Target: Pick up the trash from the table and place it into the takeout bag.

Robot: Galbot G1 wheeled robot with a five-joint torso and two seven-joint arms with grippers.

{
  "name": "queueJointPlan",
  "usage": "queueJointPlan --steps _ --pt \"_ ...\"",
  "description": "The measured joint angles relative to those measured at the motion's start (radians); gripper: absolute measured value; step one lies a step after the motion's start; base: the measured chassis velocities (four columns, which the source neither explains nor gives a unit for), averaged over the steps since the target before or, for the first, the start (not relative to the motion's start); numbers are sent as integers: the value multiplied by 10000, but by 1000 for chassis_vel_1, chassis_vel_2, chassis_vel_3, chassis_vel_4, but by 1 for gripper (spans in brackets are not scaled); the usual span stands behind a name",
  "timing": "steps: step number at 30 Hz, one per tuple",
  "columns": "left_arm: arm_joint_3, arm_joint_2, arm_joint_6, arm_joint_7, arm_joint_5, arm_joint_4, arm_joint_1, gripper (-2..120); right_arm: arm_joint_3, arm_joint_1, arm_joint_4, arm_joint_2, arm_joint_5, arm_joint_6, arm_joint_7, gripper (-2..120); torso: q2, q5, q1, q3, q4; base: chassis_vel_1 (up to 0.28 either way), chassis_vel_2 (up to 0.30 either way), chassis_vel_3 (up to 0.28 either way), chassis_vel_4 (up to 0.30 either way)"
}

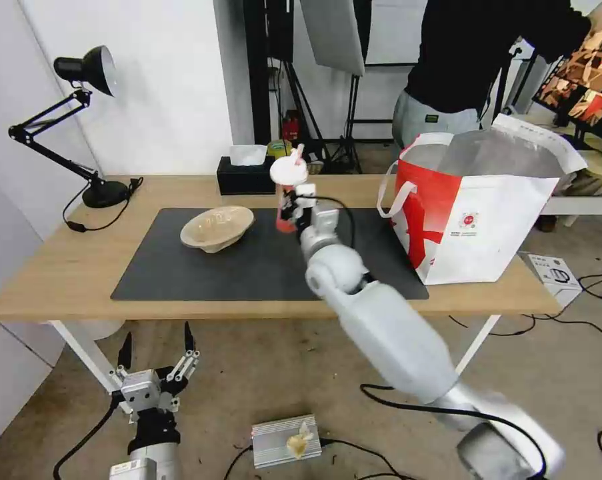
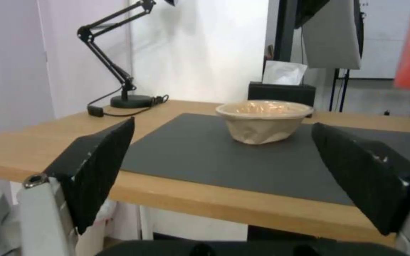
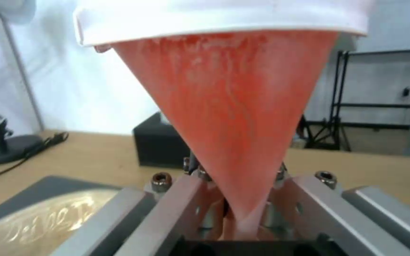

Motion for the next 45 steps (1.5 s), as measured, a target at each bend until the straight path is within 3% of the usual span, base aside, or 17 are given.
queueJointPlan --steps 10,20,25,35,45 --pt "141 -78 -15 -7 165 -9 0 100 554 213 1411 -1457 865 -608 392 3 0 1 0 0 1 0 0 0 0" --pt "376 -76 -18 -11 289 -75 -34 100 1655 501 2491 -3679 2197 -1412 685 3 0 1 0 0 0 0 0 0 0" --pt "430 -52 -4 -10 296 -65 -56 100 2015 827 2674 -4426 2781 -1732 800 3 -1 -1 -1 0 1 0 0 0 0" --pt "487 -58 -86 -8 534 -177 6 100 2749 1201 2558 -5501 3513 -2085 625 3 0 -1 0 0 1 0 0 0 0" --pt "484 23 -107 -10 513 -126 -25 100 3126 968 2298 -6004 3610 -2108 316 3 0 -1 0 0 1 0 0 0 0"
